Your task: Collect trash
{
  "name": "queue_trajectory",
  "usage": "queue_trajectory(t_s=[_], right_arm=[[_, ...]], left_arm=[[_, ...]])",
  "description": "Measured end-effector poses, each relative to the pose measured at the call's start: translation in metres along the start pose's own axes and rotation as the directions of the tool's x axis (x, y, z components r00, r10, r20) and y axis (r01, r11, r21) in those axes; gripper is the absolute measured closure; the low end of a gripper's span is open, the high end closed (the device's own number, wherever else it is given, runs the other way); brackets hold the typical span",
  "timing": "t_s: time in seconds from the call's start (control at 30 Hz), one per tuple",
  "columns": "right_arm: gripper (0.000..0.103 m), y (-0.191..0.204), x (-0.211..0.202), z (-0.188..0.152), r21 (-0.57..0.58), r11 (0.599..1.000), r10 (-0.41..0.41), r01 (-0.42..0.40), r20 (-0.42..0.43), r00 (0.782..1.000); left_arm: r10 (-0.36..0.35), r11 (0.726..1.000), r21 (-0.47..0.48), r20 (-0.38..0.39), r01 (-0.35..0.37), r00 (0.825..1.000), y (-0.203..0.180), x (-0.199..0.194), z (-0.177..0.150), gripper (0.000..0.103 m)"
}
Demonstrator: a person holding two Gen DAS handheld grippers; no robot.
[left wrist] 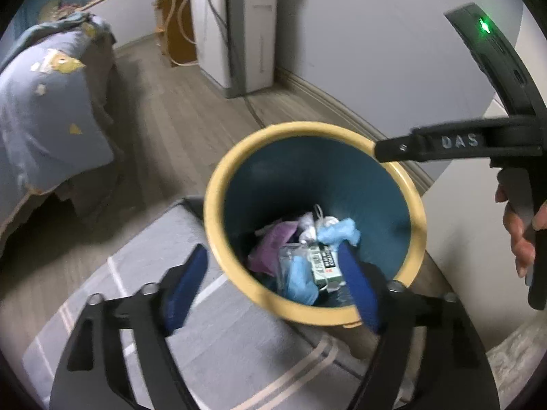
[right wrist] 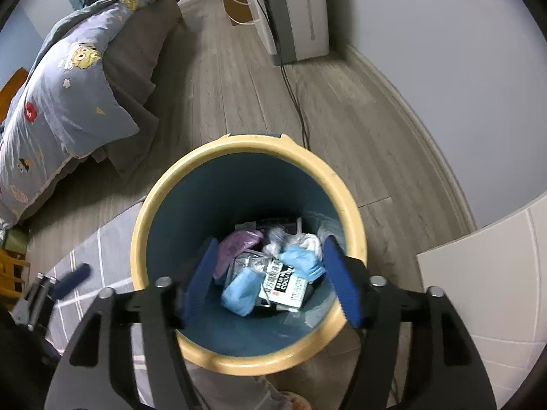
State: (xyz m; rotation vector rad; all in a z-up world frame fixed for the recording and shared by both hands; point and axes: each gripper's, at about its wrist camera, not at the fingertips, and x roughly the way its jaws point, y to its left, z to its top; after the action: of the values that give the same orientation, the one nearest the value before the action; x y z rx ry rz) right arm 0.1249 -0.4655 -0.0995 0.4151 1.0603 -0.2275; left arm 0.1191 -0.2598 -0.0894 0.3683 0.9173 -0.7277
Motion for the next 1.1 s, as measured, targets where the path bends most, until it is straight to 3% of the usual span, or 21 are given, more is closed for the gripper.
queue_trajectory(t_s=[0.1, 0.33, 0.57, 0.73, 1.1], right_arm=[[0.028, 0.0, -0.012, -0.004, -0.029, 1.0, 0.003, -0.003, 0.014, 1.0], [0.006, 0.003, -0.056, -0.034, -0.164, 0.986, -0.013, 0.026, 0.085, 0.996], [0.006, -0.003, -0.076, -0.054, -0.196, 0.981, 0.001, 0.018, 0.094, 0.996], [0.006, -0.001, -0.07, -0.062, -0.198, 0.98, 0.019, -0.009, 0.046, 0.999], [0.006, 0.006, -0.071, -0.064, -0.231, 0.973, 0.003, 0.012, 0.064, 0.998]], left_arm=[[0.032, 0.998, -0.057, 0.011, -0.031, 0.999, 0.005, -0.018, -0.002, 0.01], [0.126, 0.979, -0.161, 0.025, -0.121, 0.992, 0.012, -0.057, -0.009, 0.005], [0.148, 0.969, -0.2, 0.006, -0.143, 0.989, 0.0, -0.08, -0.018, 0.005], [0.166, 0.967, -0.194, -0.003, -0.163, 0.986, -0.007, -0.077, -0.019, 0.005], [0.187, 0.963, -0.2, 0.009, -0.182, 0.982, -0.005, -0.08, -0.018, 0.005]])
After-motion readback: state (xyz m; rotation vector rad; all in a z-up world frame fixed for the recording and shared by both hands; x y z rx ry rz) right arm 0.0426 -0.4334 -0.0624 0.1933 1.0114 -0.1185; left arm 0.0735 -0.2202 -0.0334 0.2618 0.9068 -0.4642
